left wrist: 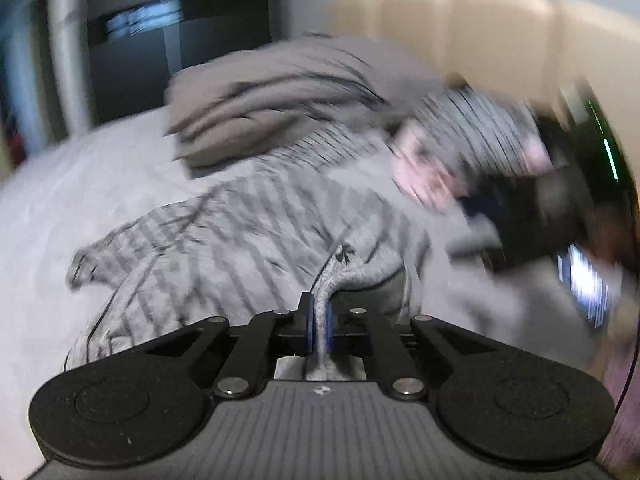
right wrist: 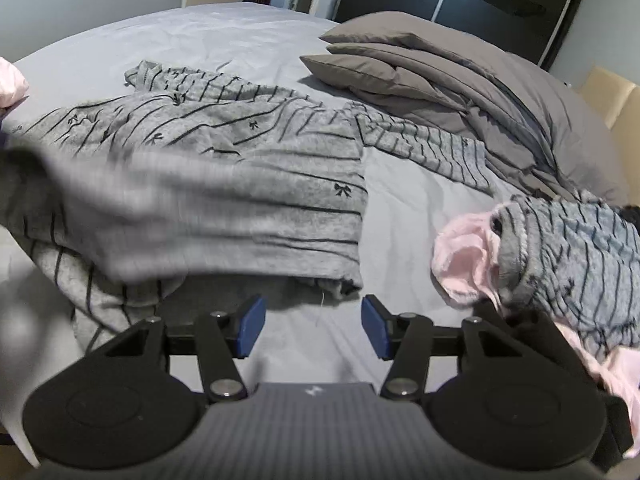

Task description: Fold clothes

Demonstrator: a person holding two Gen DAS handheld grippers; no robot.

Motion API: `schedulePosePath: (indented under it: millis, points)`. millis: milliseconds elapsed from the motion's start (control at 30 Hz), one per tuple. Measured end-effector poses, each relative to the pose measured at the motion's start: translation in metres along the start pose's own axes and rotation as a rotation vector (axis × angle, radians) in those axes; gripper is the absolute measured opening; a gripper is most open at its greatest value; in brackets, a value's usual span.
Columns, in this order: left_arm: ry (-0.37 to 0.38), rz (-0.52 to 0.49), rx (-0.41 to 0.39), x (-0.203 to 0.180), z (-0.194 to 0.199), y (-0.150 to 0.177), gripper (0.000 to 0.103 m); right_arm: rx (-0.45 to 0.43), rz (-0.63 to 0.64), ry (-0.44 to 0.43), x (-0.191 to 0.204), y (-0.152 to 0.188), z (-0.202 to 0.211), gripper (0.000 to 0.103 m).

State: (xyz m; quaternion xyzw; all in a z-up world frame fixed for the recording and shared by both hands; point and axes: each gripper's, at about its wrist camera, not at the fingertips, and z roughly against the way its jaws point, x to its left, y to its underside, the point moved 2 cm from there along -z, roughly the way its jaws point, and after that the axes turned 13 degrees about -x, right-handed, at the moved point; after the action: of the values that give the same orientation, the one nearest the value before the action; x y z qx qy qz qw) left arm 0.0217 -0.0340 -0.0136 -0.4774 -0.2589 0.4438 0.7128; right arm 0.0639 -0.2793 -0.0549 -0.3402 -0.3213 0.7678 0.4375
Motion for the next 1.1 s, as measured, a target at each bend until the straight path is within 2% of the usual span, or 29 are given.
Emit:
schedulePosePath:
  millis: [67,133,233,333,400,467,533,600,667,800,900,1100]
  points:
    - [-0.027,0.149,-0.005,0.037,-0.002,-0.015,0.003,-0.016,0.017,-0.022,0.004,-0.002,-0.004,0.056]
    - [-0.077,0.235,-0.015,0.072,0.001,-0.021,0.003,-0.03,0.039,-0.051,0.009,-0.005,-0.007,0.056]
    - [-0.183,0.28,-0.012,0.116,0.006,-0.021,0.002,-0.052,0.063,-0.092,0.019,-0.007,-0.012,0.056]
    - [-0.249,0.344,0.026,0.148,0.007,-0.01,0.002,-0.065,0.082,-0.11,0.029,-0.009,-0.017,0.056]
    - [-0.262,0.339,0.029,0.152,0.01,-0.005,0.003,-0.059,0.108,-0.091,0.034,-0.01,-0.022,0.056]
    - [-0.228,0.282,0.018,0.142,0.008,-0.007,0.005,-0.04,0.119,-0.063,0.035,-0.008,-0.027,0.056]
    - [-0.185,0.192,0.021,0.124,0.004,-0.007,0.017,-0.016,0.087,-0.05,0.032,-0.005,-0.031,0.056]
    - [-0.144,0.113,0.017,0.105,0.001,-0.006,0.04,0.001,0.046,-0.037,0.026,-0.002,-0.035,0.056]
    - [-0.109,0.045,0.013,0.086,-0.002,-0.003,0.05,0.005,0.017,-0.03,0.023,0.0,-0.037,0.056]
    - [-0.035,-0.067,0.036,0.05,-0.013,0.006,0.054,0.005,-0.039,-0.023,0.019,0.003,-0.039,0.056]
    - [-0.016,-0.184,0.04,0.024,-0.021,0.017,0.059,0.008,-0.058,-0.021,0.019,0.004,-0.041,0.056]
    - [-0.06,-0.395,0.066,-0.005,-0.042,0.041,0.059,0.011,-0.071,-0.026,0.019,0.006,-0.043,0.056]
